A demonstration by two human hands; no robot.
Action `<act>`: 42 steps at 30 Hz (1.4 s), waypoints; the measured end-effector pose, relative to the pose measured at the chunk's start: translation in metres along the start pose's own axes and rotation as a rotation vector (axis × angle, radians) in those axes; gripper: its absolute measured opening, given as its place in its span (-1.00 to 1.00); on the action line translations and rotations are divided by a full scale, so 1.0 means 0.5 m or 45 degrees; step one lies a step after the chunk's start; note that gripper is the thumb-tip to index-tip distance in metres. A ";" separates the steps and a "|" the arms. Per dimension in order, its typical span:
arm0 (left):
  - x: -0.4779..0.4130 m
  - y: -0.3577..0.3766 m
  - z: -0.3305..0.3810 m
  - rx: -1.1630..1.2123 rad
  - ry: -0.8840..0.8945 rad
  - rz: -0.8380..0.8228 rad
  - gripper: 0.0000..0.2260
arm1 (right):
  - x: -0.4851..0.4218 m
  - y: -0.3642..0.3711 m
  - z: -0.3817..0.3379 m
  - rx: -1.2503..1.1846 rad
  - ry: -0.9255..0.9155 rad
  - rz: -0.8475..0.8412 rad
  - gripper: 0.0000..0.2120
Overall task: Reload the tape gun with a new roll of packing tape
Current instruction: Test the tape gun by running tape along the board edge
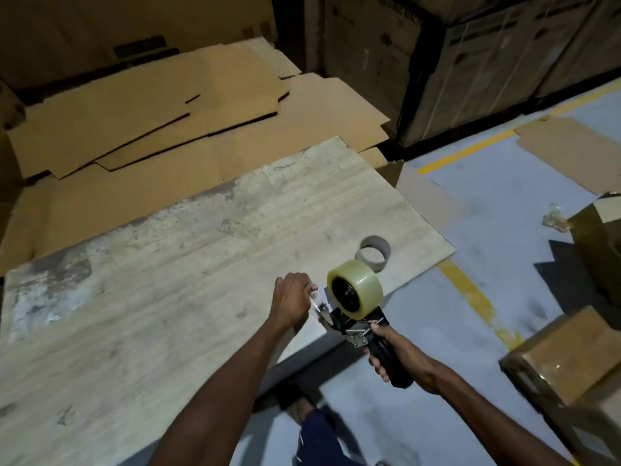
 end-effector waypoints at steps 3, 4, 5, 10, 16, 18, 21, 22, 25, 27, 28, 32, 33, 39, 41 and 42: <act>0.029 0.031 0.002 0.012 0.059 0.057 -0.73 | -0.002 -0.018 0.050 -0.001 -0.028 0.008 -0.39; 0.036 0.038 0.005 0.025 0.072 0.065 -0.73 | -0.004 -0.021 0.066 0.009 -0.038 0.012 -0.38; 0.039 0.042 0.010 0.037 0.085 0.068 -0.74 | -0.006 -0.023 0.080 0.018 -0.052 0.014 -0.38; 0.048 0.063 0.031 0.013 0.121 0.058 -0.74 | -0.010 -0.032 0.123 -0.024 -0.169 0.067 -0.49; 0.073 0.086 0.041 0.032 0.161 0.062 -0.75 | 0.000 -0.052 0.160 -0.028 -0.209 0.075 -0.48; 0.075 0.090 0.046 0.018 0.179 0.060 -0.76 | 0.002 -0.056 0.166 -0.026 -0.219 0.087 -0.45; 0.078 0.097 0.056 -0.005 0.204 0.044 -0.76 | 0.001 -0.058 0.180 -0.038 -0.212 0.105 -0.43; 0.080 0.101 0.056 -0.020 0.218 0.050 -0.76 | -0.002 -0.059 0.185 -0.042 -0.204 0.112 -0.46; 0.085 0.110 0.044 -0.023 0.231 0.138 -0.77 | -0.010 -0.056 0.194 -0.037 -0.191 0.137 -0.54; 0.087 0.110 0.028 0.082 0.142 0.185 -0.73 | -0.013 -0.053 0.195 -0.003 -0.198 0.144 -0.54; 0.086 0.108 0.021 0.123 0.091 0.201 -0.71 | -0.017 -0.054 0.196 0.014 -0.202 0.143 -0.54; 0.069 0.082 0.007 0.212 -0.063 0.218 -0.67 | -0.030 -0.057 0.199 0.021 -0.206 0.148 -0.57; 0.066 0.076 0.010 0.185 -0.033 0.204 -0.70 | -0.030 -0.056 0.198 0.018 -0.194 0.142 -0.56; 0.105 0.073 -0.003 -0.281 0.738 0.169 -0.71 | -0.034 -0.050 0.187 0.038 -0.160 0.123 -0.46; 0.116 0.081 -0.024 -0.407 0.938 0.003 -0.56 | -0.035 -0.054 0.187 0.033 -0.178 0.112 -0.46; 0.119 0.084 -0.032 -0.457 0.996 -0.092 -0.51 | -0.035 -0.055 0.186 0.034 -0.183 0.106 -0.46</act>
Point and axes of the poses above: each hand's wrist, its own x-axis away from the middle knuckle, its own y-axis out of the palm, z = x × y, the point moved 4 cm from there along -x, towards the middle knuckle, and after that the axes turned 2 degrees about -x, right-handed, at the moved point
